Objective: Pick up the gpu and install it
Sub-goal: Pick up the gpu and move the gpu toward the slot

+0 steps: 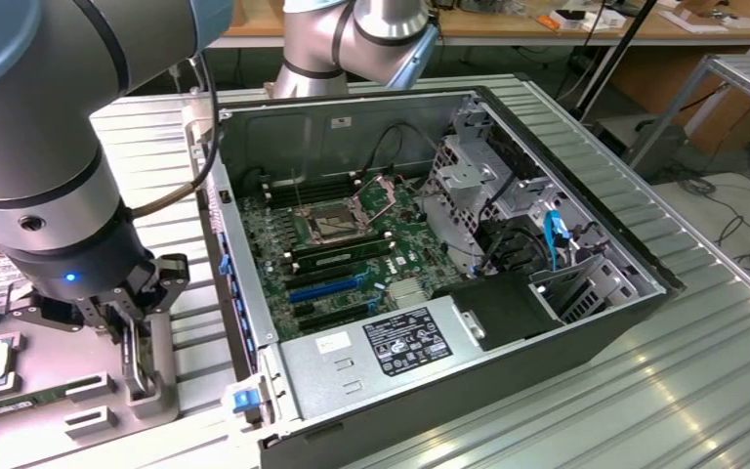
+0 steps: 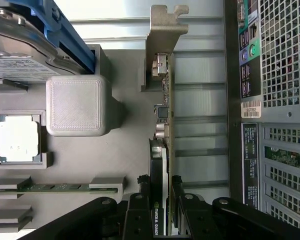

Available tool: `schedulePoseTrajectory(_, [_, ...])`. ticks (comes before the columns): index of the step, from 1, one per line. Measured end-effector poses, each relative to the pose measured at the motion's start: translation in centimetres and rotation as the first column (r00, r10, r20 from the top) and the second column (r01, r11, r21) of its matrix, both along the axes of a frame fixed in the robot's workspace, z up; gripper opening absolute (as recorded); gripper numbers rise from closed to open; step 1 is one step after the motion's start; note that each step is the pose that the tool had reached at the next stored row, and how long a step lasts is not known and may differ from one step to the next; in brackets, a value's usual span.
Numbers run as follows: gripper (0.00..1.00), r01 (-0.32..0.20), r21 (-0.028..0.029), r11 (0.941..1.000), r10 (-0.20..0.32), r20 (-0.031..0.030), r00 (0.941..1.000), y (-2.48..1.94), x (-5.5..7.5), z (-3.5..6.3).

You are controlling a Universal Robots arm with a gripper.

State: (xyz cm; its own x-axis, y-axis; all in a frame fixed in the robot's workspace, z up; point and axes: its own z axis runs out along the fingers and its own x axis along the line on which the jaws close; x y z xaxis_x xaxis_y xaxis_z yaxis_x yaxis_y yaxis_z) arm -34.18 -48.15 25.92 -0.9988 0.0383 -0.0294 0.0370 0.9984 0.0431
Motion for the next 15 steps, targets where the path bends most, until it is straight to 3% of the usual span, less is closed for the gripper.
schedulePoseTrajectory(15, [0.27, 0.0, 0.0, 1.0, 0.0, -0.0009, 1.0, 0.0, 0.0, 1.75])
